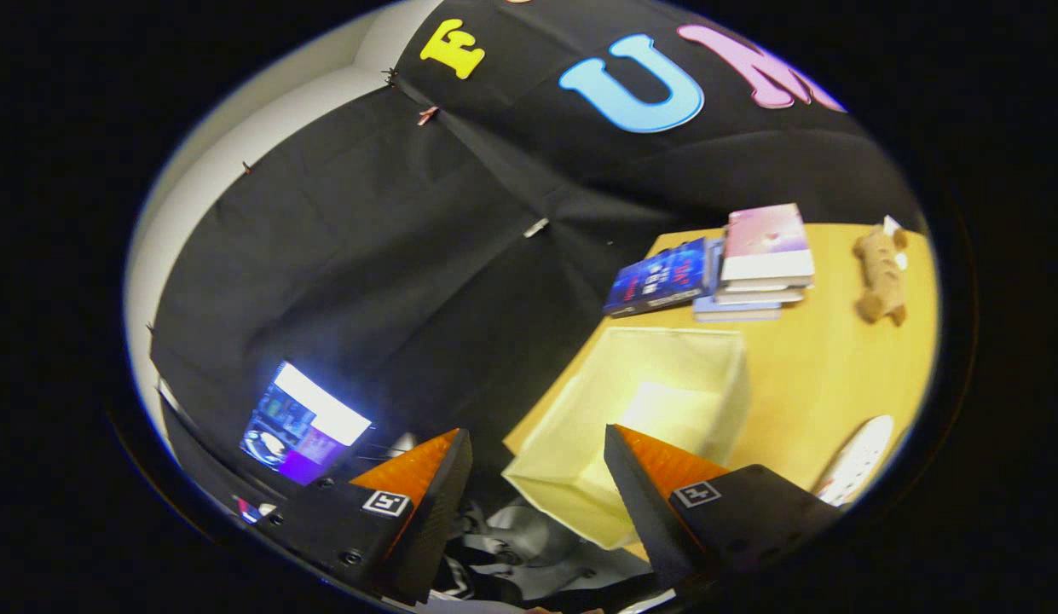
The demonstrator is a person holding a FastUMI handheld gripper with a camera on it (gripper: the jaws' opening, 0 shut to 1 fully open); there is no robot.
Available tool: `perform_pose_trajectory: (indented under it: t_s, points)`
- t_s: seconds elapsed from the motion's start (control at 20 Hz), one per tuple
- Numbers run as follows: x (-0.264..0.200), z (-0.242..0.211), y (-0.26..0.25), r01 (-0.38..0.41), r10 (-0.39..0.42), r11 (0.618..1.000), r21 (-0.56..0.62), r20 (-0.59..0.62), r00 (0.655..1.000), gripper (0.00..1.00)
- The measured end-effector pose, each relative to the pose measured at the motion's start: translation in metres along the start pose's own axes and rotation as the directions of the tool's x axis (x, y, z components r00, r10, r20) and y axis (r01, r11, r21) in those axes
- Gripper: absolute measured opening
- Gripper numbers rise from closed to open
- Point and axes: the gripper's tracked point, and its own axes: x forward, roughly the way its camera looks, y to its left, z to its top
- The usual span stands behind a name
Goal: Open the storage box then place both shoes into the box .Put the left shoe in first, then the right shoe, with the right side of both shoes facing outward in a uniform manner.
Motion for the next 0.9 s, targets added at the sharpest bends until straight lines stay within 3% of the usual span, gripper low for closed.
perform_pose_trajectory:
  t_s: [0.2, 0.45, 0.6, 0.9]
  points:
    - [-0.055, -0.001, -0.072, 0.242, -0.241, 0.970, -0.006, 0.053, 0.969, 0.96]
    - [-0.120, -0.052, -0.171, 0.529, -0.530, 0.847, -0.056, -0.013, 0.848, 0.96]
    - [-0.143, -0.101, -0.209, 0.620, -0.633, 0.773, -0.133, -0.103, 0.767, 0.92]
    - [-0.134, -0.158, -0.265, 0.693, -0.725, 0.689, -0.212, -0.217, 0.654, 0.80]
